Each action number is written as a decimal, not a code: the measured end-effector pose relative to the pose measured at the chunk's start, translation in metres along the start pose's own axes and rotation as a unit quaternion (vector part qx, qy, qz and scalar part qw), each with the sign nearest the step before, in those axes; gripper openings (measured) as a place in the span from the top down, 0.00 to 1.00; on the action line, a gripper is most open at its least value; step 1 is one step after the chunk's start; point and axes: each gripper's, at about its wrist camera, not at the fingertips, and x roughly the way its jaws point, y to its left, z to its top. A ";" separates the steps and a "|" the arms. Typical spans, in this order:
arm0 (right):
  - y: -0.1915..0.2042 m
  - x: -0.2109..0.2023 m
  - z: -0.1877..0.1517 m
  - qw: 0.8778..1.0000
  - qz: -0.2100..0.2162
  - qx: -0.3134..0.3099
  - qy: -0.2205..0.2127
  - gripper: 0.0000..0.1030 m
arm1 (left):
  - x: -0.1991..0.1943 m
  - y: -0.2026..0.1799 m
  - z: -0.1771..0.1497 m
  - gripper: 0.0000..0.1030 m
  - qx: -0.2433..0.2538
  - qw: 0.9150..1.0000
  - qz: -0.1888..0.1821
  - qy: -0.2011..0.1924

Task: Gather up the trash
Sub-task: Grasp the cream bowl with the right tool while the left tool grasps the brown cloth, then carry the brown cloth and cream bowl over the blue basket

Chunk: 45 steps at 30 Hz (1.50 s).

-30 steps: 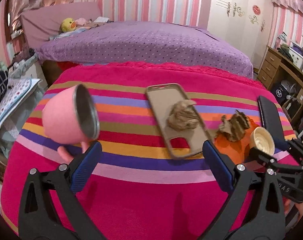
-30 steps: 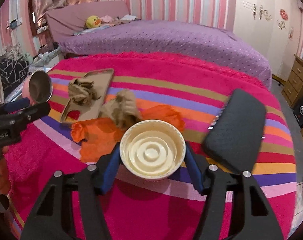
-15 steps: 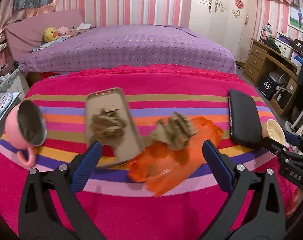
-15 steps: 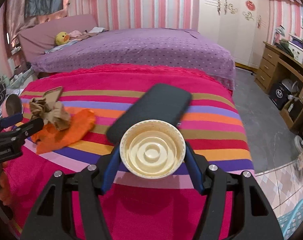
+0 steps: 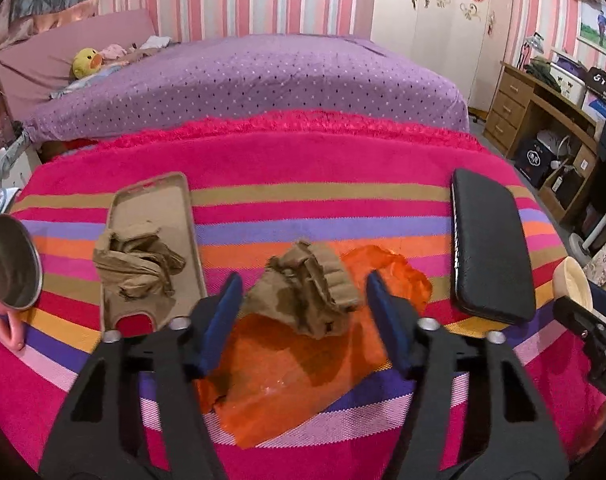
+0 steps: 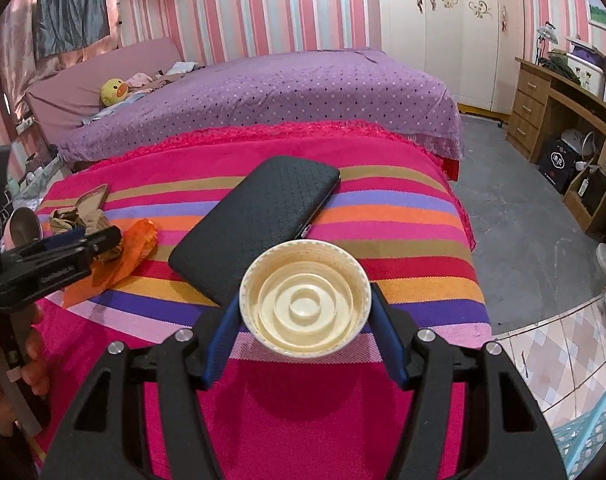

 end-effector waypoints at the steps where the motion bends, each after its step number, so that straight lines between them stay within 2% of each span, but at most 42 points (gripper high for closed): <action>1: 0.000 0.001 0.000 1.000 0.002 0.000 0.000 0.41 | 0.001 0.001 0.000 0.45 -0.004 1.000 -0.004 0.001; 7: 0.003 -0.002 -0.002 1.000 0.002 -0.006 -0.005 0.41 | -0.008 0.002 0.001 0.53 -0.009 1.000 -0.011 -0.014; 20: 0.017 -0.016 -0.015 1.000 0.004 -0.024 -0.009 0.41 | -0.057 0.006 -0.026 0.53 -0.015 0.999 -0.013 -0.038; 32: 0.016 -0.030 -0.028 0.999 -0.006 -0.035 -0.007 0.41 | -0.083 0.021 -0.044 0.53 -0.013 0.999 0.001 -0.048; 45: 0.017 -0.049 -0.049 0.999 0.001 -0.053 0.001 0.41 | -0.111 0.020 -0.062 0.53 -0.023 0.998 -0.005 -0.053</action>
